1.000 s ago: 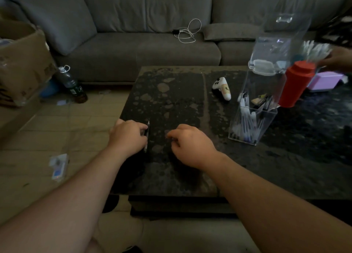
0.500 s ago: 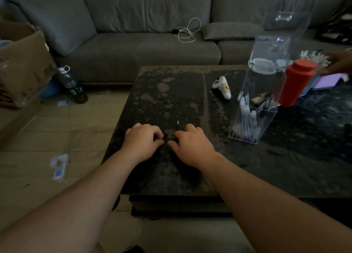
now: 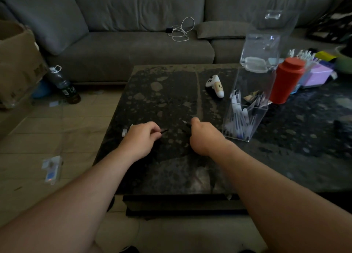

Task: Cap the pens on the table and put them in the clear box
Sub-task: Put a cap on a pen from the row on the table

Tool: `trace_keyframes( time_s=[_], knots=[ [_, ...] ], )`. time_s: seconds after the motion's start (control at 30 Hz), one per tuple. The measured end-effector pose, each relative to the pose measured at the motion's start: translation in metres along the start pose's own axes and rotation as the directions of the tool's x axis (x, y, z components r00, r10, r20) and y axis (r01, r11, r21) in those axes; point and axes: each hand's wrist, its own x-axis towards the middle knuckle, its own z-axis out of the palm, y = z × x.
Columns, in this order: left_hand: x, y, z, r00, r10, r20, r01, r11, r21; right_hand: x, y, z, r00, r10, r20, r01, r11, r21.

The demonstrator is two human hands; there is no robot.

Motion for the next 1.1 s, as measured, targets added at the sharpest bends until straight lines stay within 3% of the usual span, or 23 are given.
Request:
trace_keyframes(
  time_s=[0.17,0.27,0.43,0.8,0.97,1.1],
  knots=[
    [-0.001,0.004,0.000,0.995,0.032,-0.096,-0.037,0.998,-0.050,-0.003,0.011,-0.005,0.954,-0.186,-0.236,0.205,0.977,0.060],
    [0.000,0.005,0.001,0.988,0.056,-0.142,-0.062,0.997,-0.042,-0.005,0.015,-0.007,0.918,-0.280,-0.280,0.290,0.957,-0.005],
    [-0.001,0.013,0.003,0.976,0.071,-0.204,-0.076,0.997,-0.017,-0.005,0.018,-0.007,0.911,-0.311,-0.272,0.298,0.951,-0.088],
    [-0.007,0.025,0.003,0.978,0.141,-0.153,-0.145,0.989,-0.017,-0.005,0.018,-0.002,0.883,-0.336,-0.327,0.324,0.942,-0.093],
    [-0.009,0.036,-0.004,0.967,0.125,-0.222,-0.149,0.984,-0.095,-0.009,0.007,-0.003,0.821,-0.336,-0.461,0.301,0.942,-0.151],
    [-0.014,0.039,-0.007,0.970,0.156,-0.189,-0.162,0.987,-0.017,-0.011,0.009,-0.002,0.853,-0.337,-0.400,0.323,0.941,-0.104]
  ],
)
